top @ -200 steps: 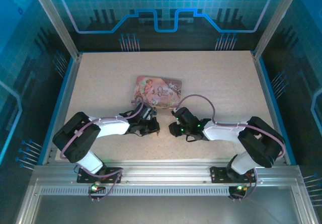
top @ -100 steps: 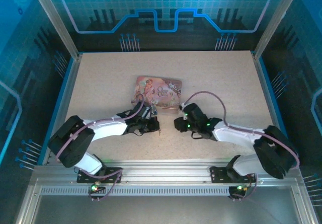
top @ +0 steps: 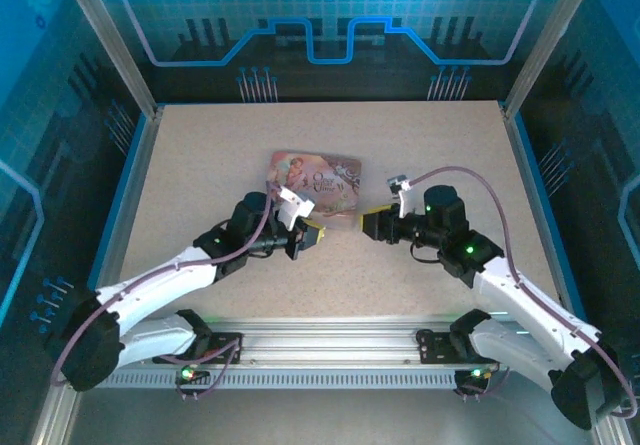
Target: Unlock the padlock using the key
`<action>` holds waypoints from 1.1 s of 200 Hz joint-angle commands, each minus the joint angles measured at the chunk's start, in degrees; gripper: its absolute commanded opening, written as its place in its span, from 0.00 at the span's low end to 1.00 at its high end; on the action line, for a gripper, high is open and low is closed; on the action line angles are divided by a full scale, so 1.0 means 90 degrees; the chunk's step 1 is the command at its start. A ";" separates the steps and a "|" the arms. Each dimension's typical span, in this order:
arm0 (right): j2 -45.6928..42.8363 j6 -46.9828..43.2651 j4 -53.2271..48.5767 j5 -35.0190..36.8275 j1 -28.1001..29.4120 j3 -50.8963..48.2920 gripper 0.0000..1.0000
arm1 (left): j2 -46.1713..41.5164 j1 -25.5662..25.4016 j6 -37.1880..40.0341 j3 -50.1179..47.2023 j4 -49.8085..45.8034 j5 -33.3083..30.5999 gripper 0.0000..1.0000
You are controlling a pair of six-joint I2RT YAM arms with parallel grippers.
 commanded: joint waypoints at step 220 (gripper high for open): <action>0.1147 -0.0190 0.1109 -0.2948 0.0459 0.0544 0.13 | 0.0227 0.0612 0.0282 0.0947 -0.0090 0.3831 0.00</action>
